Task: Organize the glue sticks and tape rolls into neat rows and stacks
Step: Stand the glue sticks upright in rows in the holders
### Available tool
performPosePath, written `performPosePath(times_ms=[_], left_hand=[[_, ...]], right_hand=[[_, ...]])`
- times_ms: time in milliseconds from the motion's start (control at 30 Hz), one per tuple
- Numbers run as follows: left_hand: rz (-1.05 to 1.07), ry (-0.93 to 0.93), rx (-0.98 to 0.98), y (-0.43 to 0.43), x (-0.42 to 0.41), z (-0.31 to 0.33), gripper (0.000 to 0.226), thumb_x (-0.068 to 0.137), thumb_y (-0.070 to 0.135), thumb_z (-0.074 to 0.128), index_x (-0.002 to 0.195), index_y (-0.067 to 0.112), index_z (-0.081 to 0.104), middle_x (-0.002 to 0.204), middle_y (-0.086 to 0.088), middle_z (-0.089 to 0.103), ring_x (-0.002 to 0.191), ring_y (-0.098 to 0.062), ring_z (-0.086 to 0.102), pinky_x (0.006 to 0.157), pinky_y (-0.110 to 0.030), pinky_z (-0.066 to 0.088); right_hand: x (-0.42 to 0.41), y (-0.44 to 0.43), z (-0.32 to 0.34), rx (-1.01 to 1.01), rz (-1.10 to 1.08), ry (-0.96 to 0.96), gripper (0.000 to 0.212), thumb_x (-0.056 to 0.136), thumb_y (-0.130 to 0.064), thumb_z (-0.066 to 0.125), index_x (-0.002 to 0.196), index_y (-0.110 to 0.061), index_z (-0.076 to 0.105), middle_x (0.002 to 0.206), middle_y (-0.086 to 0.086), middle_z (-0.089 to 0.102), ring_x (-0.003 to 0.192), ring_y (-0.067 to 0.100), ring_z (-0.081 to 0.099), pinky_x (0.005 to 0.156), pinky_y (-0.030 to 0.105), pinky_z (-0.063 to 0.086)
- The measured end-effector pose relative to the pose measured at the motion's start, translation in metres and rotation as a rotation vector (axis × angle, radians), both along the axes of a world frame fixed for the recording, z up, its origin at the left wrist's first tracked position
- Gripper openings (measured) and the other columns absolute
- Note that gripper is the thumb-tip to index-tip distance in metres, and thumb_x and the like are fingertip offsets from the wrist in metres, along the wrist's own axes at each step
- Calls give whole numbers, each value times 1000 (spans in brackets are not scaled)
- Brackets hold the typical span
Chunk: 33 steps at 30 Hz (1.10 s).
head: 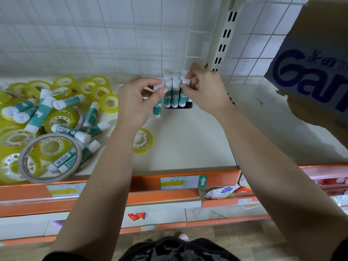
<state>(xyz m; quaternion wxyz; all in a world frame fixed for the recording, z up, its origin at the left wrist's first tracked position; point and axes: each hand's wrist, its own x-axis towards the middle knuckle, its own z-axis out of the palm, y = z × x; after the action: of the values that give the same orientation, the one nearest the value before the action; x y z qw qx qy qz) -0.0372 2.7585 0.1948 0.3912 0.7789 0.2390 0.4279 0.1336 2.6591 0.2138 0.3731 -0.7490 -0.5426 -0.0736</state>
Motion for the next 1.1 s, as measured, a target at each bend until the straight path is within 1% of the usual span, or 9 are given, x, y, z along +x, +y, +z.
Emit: performPosePath(times_ms=[200,333,467,600,700,767,833,967,1100], left_hand=[[-8,-6,-12,1,2,-1,19,84,28,75,101,21,72,95,1,65,74,-5,66,72,-20,52],[-24,-20,-15,1,3,-1,15,84,26,75,99,27,70,93,3,64,73,-1,64,71,-16,49],[-40,-24,-1,-1,2,0,14,85,25,74,98,29,69,91,9,62,72,-1,63,71,-14,47],[-50,-13,16,-2,1,4,13,85,27,72,98,29,69,91,7,63,72,-5,64,72,-17,48],[-60,-20,3,-4,1,9,12,85,28,72,97,28,69,93,3,64,74,-12,65,72,-19,48],[-71,-11,12,-6,1,12,11,85,27,72,95,28,69,93,0,65,74,-13,66,70,-18,47],[-84,-8,21,-8,2,16,10,84,25,73,93,27,70,91,0,65,75,-10,66,70,-19,49],[-92,-6,33,-13,7,25,9,82,23,75,91,22,72,84,10,64,68,2,58,66,-13,44],[-121,-5,36,-21,20,32,7,81,23,76,86,24,72,76,15,63,60,2,53,62,-15,40]], right_hand=[[-2,0,-2,14,-8,44,12,83,-12,68,90,-4,63,67,9,64,60,21,58,64,36,52],[-4,0,-7,51,-13,97,14,84,-11,70,90,-1,62,64,16,61,59,27,56,63,37,52],[-4,0,-9,25,-25,51,15,86,-14,66,94,-3,59,62,7,60,58,24,55,63,40,53],[-8,0,-9,4,-17,-69,18,90,-15,61,100,-2,54,61,3,56,56,28,54,58,42,52],[-10,-2,-12,46,-8,-50,18,91,-14,58,102,-1,52,56,1,49,48,23,46,52,38,48],[-12,-3,-14,53,-6,12,18,92,-14,58,105,-4,51,54,0,46,46,17,43,52,33,43],[-13,-6,-15,13,1,87,25,90,-12,59,112,-8,50,58,1,49,51,14,47,55,30,41],[-13,-16,-13,-28,-3,173,47,83,-7,57,126,-17,43,74,5,64,64,19,60,63,28,48],[-4,-29,-14,-25,-25,176,45,81,-5,55,124,-15,46,75,2,65,62,16,58,61,26,46]])
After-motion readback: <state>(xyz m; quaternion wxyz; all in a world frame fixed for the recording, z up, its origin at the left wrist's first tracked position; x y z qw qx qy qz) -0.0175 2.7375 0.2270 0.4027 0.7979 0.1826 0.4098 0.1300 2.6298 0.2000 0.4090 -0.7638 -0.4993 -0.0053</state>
